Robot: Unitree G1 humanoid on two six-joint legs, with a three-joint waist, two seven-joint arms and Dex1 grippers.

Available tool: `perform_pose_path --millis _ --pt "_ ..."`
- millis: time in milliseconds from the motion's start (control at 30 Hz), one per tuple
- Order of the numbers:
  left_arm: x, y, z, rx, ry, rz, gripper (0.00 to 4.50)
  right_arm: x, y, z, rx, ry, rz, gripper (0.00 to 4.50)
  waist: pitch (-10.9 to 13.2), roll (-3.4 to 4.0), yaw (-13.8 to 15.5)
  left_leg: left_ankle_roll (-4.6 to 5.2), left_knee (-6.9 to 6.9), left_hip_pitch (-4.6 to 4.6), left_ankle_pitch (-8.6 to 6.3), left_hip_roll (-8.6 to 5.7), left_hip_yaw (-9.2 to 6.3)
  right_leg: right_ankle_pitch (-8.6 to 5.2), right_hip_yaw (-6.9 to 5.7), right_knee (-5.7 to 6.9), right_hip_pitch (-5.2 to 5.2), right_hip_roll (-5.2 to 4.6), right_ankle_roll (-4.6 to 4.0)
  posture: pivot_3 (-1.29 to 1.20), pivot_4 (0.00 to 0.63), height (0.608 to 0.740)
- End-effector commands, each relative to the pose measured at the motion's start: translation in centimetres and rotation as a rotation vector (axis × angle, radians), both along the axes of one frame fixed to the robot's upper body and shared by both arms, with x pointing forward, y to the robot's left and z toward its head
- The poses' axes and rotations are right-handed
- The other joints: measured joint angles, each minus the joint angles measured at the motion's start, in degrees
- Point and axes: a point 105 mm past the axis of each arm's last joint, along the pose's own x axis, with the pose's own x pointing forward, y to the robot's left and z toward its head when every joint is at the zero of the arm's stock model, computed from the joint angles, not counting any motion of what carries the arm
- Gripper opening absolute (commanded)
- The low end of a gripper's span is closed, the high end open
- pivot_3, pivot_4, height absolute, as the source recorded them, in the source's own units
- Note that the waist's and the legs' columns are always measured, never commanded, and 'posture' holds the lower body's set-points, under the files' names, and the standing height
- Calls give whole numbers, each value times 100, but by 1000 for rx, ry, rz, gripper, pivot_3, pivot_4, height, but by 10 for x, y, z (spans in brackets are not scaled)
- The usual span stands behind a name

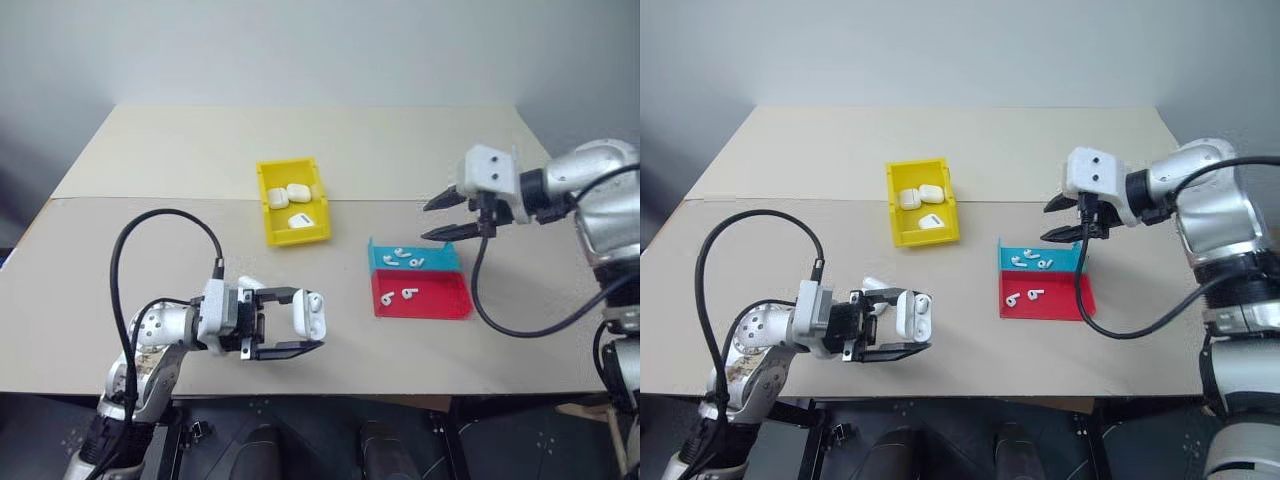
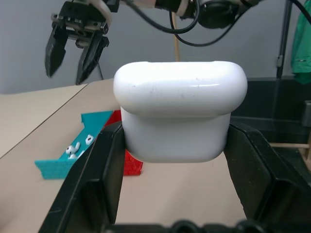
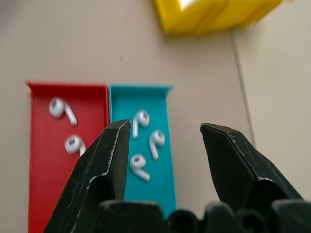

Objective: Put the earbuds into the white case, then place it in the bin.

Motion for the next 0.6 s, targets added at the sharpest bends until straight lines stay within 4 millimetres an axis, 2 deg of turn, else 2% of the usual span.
perform_pose_path --millis 33,133,300,600 --pt "-5 -4 8 -23 -68 32 2765 16 -4 -5 -169 -3 -9 2774 0 1 -5 0 -1 0 0 1 -1 0 -1 1 -1 1 -1 0 150 740" --pt "-5 -5 9 -47 -66 82 2765 25 -4 -18 -286 18 14 2774 1 1 18 0 -3 -4 0 1 -1 0 -3 0 -5 0 -1 0 150 740" --pt "-9 -4 10 -62 -57 109 2765 33 -1 -30 -387 58 3 2774 4 6 14 0 -2 -4 0 1 0 1 -2 3 -7 -1 -1 0 150 740" --pt "-16 -4 9 -46 -52 105 2765 33 3 -43 -397 123 1 2774 11 18 5 0 -4 -1 0 1 -1 1 -2 7 -7 0 -2 0 150 740"
